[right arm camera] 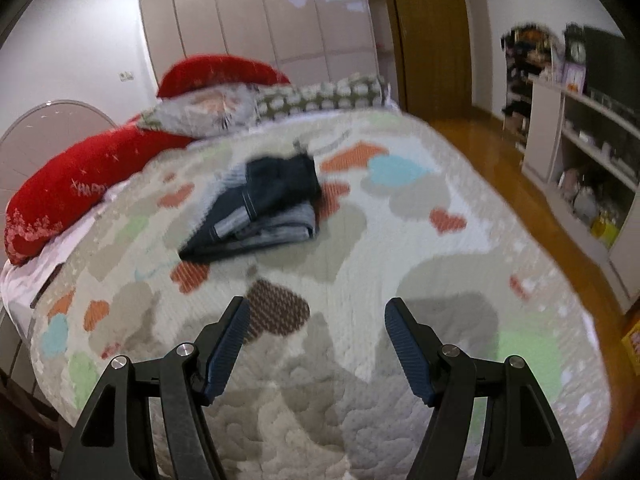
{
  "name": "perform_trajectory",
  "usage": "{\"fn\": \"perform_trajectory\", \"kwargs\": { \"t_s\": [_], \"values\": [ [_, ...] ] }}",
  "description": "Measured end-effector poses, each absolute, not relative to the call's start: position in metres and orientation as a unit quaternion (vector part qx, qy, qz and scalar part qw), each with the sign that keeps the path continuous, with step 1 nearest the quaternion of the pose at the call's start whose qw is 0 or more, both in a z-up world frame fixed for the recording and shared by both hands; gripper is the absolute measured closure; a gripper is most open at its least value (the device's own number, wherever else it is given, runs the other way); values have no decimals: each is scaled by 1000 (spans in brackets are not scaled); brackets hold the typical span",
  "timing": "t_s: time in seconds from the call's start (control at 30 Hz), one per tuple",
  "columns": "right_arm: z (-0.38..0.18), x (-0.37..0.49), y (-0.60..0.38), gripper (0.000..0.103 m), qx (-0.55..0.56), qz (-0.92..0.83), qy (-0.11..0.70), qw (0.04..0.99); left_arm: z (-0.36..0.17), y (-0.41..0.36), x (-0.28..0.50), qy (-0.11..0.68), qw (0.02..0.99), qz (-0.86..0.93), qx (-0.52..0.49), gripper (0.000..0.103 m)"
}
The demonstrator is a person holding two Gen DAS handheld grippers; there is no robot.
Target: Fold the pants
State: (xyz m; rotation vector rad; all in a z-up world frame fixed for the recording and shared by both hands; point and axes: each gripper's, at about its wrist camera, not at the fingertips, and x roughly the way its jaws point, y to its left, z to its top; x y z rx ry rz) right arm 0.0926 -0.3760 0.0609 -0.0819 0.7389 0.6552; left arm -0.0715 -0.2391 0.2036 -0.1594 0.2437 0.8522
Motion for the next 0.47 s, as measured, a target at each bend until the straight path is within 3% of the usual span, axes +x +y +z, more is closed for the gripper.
{"fn": "perform_trajectory", "kwargs": {
  "t_s": [0.23, 0.47],
  "values": [
    [94, 79, -379, 26, -40, 331, 291, 897, 213, -218, -73, 134, 922, 343, -117, 0],
    [74, 84, -368, 24, -52, 327, 322, 887, 156, -198, -33, 257, 897, 324, -154, 0]
  ]
}}
